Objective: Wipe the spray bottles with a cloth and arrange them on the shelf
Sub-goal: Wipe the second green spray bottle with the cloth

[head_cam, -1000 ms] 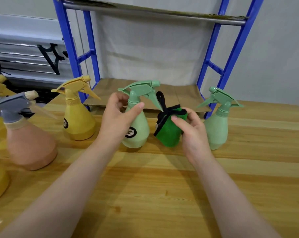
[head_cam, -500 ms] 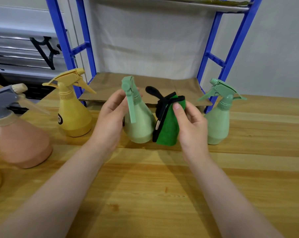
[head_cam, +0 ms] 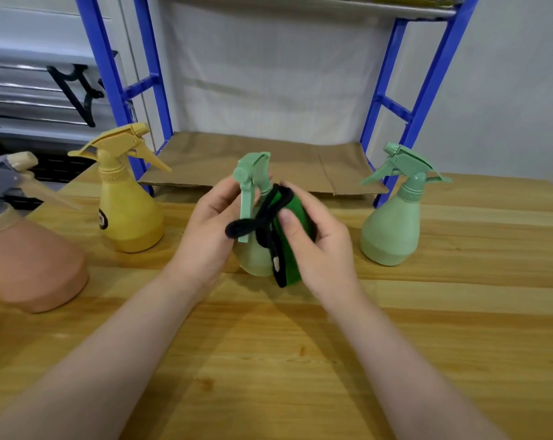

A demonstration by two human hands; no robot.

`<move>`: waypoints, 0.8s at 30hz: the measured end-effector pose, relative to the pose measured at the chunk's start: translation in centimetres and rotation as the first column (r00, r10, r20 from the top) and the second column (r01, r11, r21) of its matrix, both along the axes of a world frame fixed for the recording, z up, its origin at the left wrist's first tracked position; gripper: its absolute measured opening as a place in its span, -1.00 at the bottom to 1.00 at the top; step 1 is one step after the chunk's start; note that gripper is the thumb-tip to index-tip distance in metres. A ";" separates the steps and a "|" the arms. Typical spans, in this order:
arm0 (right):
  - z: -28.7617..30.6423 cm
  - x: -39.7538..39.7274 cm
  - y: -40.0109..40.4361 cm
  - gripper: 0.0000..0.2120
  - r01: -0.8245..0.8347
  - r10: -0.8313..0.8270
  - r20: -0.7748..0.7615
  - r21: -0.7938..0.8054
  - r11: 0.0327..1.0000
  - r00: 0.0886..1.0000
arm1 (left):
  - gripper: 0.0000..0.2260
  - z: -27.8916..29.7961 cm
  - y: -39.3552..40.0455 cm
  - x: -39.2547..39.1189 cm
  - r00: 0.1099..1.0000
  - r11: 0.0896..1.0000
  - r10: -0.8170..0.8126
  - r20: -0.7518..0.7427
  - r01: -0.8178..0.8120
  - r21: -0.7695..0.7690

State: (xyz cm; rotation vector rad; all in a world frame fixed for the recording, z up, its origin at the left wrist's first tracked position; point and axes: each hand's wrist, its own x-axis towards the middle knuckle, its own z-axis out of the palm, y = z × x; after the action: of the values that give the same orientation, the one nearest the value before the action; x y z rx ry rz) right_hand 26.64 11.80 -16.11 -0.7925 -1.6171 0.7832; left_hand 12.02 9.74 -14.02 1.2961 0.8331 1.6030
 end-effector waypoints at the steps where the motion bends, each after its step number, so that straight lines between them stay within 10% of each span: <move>1: -0.3 -0.1 0.0 -0.59 -0.005 0.005 0.069 0.000 1.000 0.998 | -0.82 -0.1 0.0 0.0 1.000 1.000 0.002 0.019 -0.002 -0.006; 14: -0.1 -0.1 -0.5 -0.52 -0.059 0.046 0.366 0.024 0.998 0.929 | -0.81 0.1 -0.2 0.2 0.995 0.999 -0.001 -0.097 0.005 0.037; 24: -0.7 -0.3 -0.5 -0.36 -0.089 0.095 0.399 -0.032 0.996 0.912 | -0.81 0.9 0.9 -2.0 0.956 0.992 0.095 0.279 -0.114 0.053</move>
State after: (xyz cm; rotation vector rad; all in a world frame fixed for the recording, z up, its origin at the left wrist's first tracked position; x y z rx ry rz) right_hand 26.30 11.26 -16.79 -0.9361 -2.0290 0.7295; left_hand 10.01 10.62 -13.16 1.0565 0.6869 1.8604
